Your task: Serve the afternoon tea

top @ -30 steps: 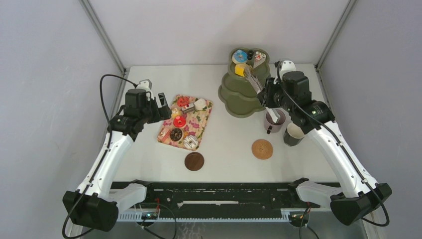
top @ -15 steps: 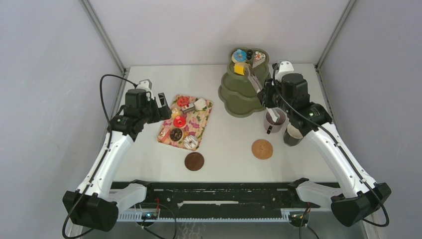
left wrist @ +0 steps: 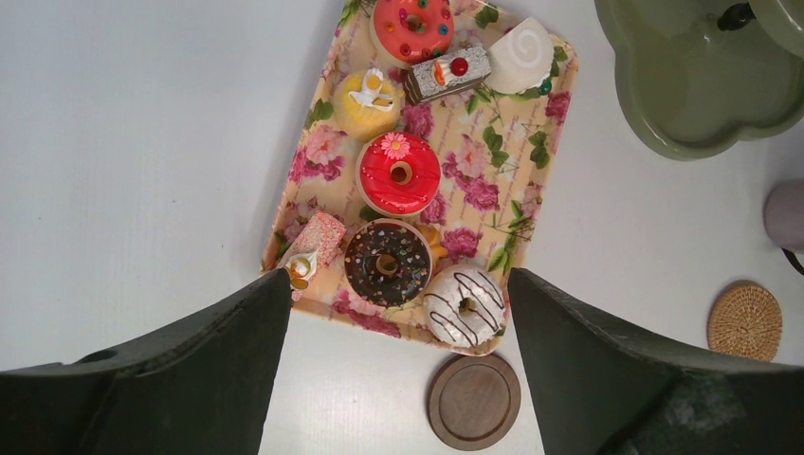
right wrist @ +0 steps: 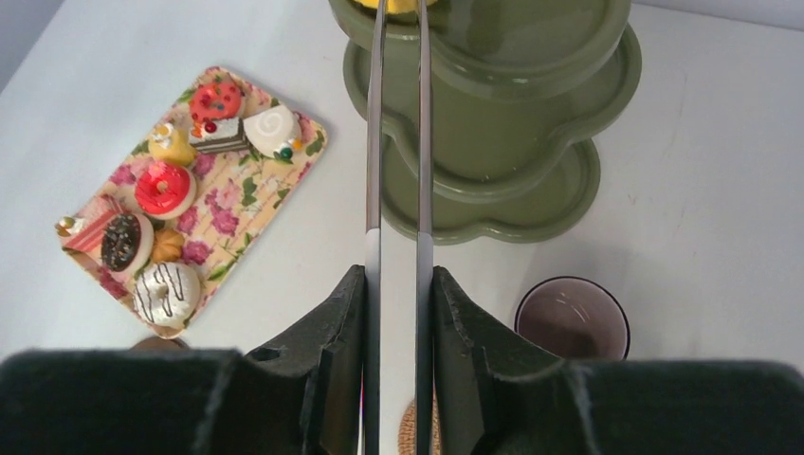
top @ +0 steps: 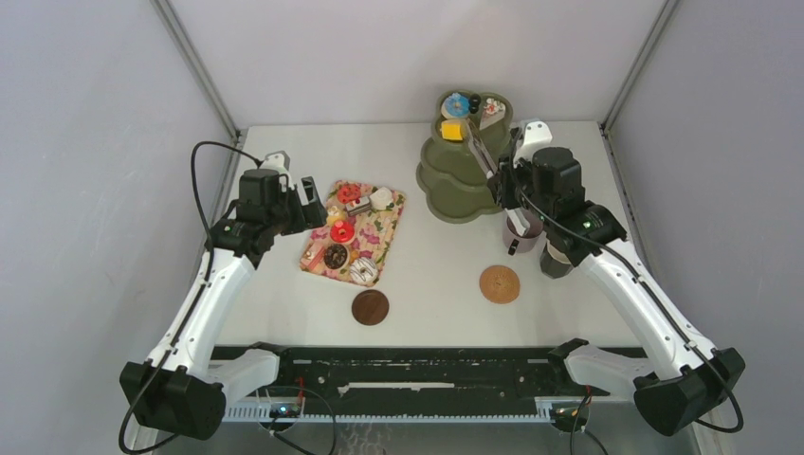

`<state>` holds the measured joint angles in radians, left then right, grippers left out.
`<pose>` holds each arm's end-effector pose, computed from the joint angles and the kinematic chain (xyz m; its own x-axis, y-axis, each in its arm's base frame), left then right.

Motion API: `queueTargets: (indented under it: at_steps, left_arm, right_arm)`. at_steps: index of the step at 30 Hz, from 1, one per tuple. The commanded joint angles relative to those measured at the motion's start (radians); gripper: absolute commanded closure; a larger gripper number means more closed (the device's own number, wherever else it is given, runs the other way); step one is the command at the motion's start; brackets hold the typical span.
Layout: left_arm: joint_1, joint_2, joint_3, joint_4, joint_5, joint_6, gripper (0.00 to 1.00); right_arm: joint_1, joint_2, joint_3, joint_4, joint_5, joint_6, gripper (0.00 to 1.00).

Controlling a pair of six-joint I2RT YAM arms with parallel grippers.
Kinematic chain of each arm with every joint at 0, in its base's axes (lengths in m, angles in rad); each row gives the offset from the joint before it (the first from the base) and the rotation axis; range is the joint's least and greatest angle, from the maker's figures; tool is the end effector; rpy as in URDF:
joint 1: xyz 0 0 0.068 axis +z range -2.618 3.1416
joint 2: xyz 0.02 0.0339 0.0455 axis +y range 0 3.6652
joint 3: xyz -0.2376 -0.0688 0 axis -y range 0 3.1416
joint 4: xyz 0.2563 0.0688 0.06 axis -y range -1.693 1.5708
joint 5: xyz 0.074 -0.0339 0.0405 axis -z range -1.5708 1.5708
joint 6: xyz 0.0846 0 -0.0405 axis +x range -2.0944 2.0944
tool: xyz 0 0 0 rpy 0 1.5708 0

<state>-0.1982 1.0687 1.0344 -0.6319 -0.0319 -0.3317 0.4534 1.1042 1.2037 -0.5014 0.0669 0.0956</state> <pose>0.2834 -0.0542 0.2750 -0.6290 -0.2057 -0.7497 -0.0345 0.9708 -0.2374 0.2793 0.1298 0.3489 -0.3865 -0.0824 -0.9186 -0.3464 0.9360 0.0618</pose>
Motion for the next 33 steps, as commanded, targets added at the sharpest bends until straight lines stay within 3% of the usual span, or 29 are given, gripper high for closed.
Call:
queueTargets:
  at_steps: [1,16,22,33]
  left_arm:
    - [-0.003,0.001,0.047,0.017,0.000,0.012,0.11]
    - [-0.003,0.004,0.044,0.018,0.000,0.013,0.11]
    - [-0.003,0.000,0.042,0.017,-0.002,0.013,0.11]
    - [-0.002,-0.005,0.041,0.017,0.001,0.011,0.11]
  right_arm:
    - [0.008,-0.026,-0.021,0.064,0.029,-0.040,1.00]
    - [0.007,-0.037,-0.055,0.044,0.077,-0.058,0.99]
    - [0.008,-0.052,-0.055,0.048,0.064,-0.045,0.81]
    - [0.006,-0.112,-0.051,0.056,0.024,-0.022,0.66]
